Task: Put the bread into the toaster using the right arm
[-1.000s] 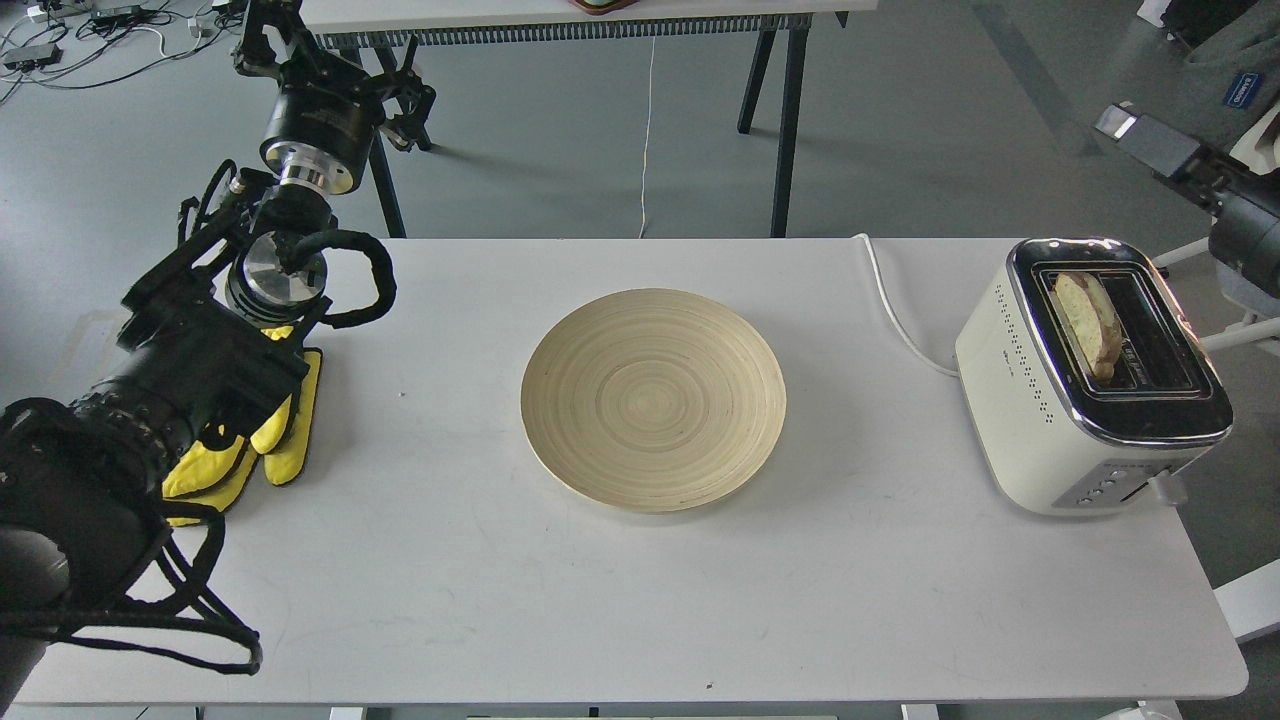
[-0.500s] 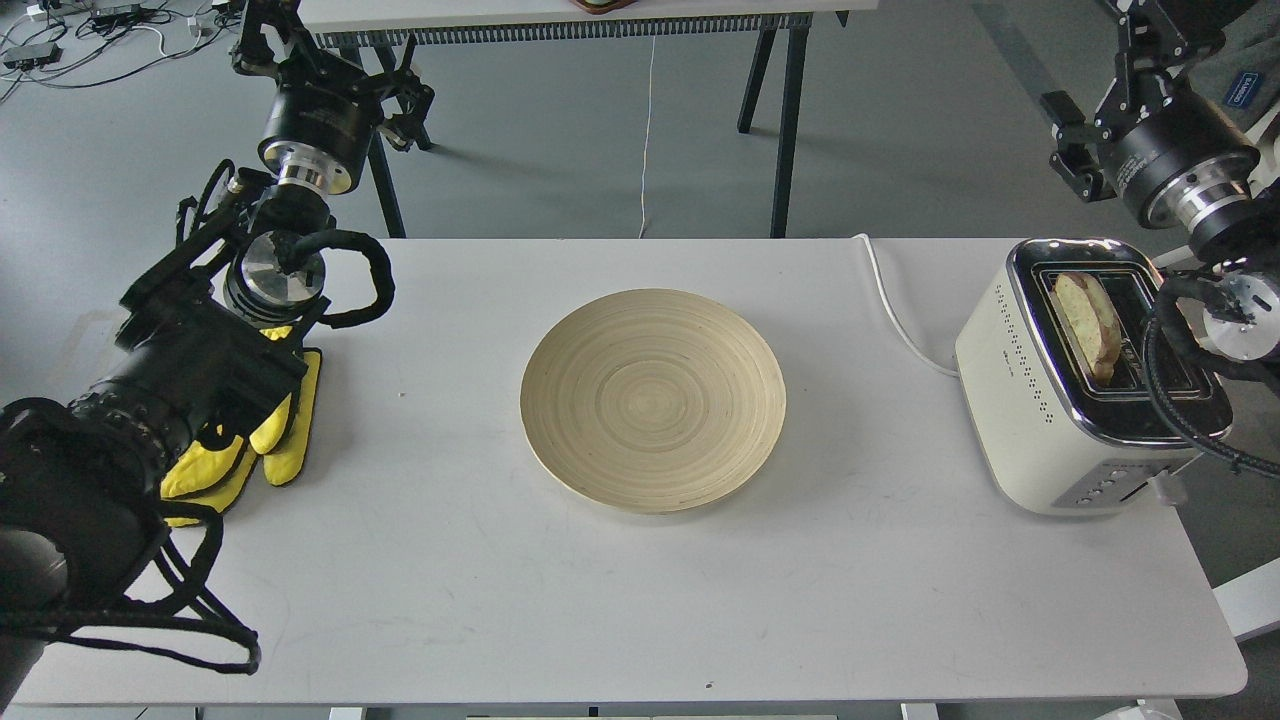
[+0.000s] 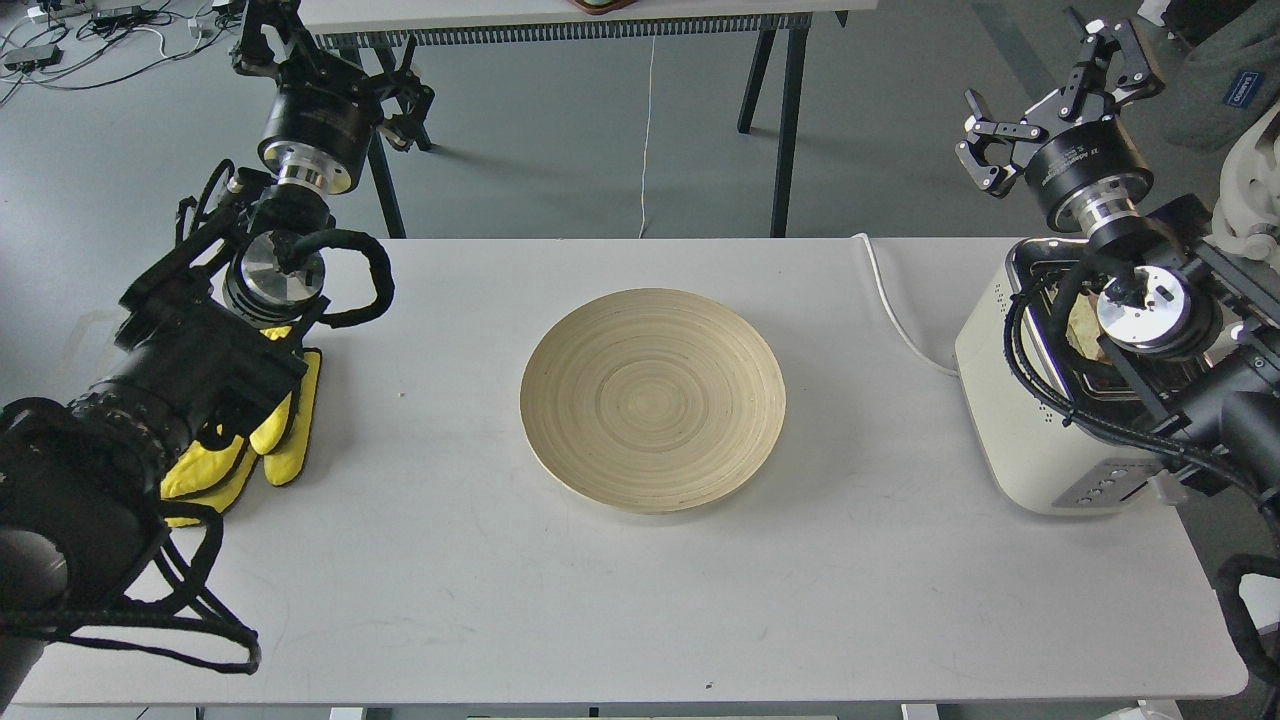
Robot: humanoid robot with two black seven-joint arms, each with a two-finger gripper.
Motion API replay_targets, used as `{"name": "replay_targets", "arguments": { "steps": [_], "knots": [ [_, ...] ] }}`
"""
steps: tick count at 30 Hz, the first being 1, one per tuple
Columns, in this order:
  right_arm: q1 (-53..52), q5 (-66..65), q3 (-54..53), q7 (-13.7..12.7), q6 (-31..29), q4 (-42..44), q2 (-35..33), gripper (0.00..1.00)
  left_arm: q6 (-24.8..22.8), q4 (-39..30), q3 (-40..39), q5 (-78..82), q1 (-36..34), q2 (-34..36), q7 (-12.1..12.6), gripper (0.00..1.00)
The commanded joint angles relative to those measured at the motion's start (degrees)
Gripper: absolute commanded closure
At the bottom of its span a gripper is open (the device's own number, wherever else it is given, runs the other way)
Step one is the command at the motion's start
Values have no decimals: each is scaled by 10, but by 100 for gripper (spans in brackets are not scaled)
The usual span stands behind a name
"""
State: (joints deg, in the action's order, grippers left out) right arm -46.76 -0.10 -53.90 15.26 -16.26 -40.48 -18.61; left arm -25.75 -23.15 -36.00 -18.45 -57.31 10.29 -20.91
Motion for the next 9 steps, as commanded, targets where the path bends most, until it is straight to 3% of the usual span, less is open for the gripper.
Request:
{"name": "replay_targets", "arguments": {
  "steps": [1, 9],
  "knots": [
    [-18, 0, -34, -6, -23, 31, 24, 0, -1, -1, 1, 0, 0, 1, 0, 0],
    [-33, 0, -47, 1, -30, 31, 24, 0, -1, 0, 1, 0, -2, 4, 2, 0]
  ]
}}
